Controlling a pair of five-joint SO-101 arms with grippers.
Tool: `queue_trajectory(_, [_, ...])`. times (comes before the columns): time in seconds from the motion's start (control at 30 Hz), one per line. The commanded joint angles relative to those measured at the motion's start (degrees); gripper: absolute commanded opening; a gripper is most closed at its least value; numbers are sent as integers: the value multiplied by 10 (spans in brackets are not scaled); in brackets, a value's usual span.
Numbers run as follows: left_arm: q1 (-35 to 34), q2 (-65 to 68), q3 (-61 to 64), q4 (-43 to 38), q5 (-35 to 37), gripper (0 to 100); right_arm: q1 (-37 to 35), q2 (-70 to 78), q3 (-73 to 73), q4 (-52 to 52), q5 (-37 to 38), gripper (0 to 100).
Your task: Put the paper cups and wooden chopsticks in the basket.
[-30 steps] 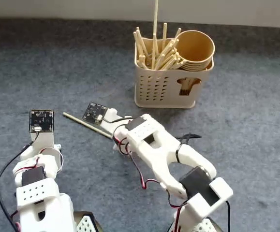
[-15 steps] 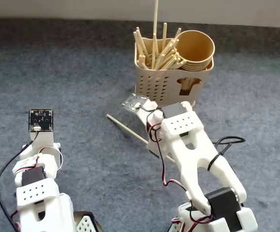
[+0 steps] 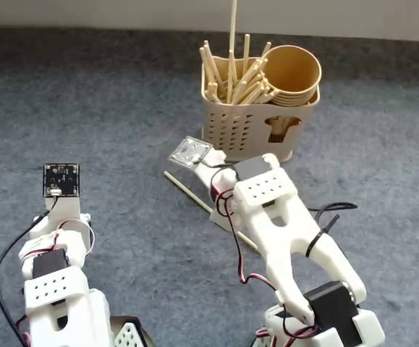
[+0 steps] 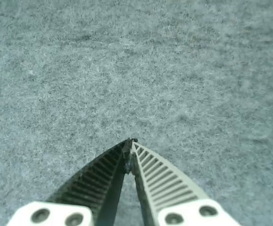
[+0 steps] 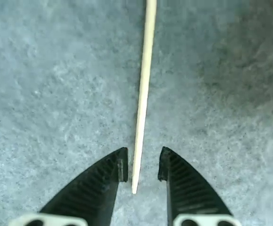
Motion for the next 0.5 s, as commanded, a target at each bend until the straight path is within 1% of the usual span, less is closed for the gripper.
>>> queue_trajectory(0.0, [15, -9, -1, -11, -4, 8, -39, -19, -22, -56, 2, 119])
queue_trajectory(0.07, [15, -9, -1, -11, -4, 8, -52, -18, -23, -78, 2, 119])
queue_trajectory(0.23, [15, -9, -1, -11, -4, 8, -75, -8, -22, -163, -30, 119])
queue_trajectory(0.33, [15, -9, -1, -11, -4, 8, -77, 49, -27, -175, -52, 119])
queue_trajectory(0.47, [15, -9, -1, -11, -4, 8, -77, 149, -82, -190, -77, 119])
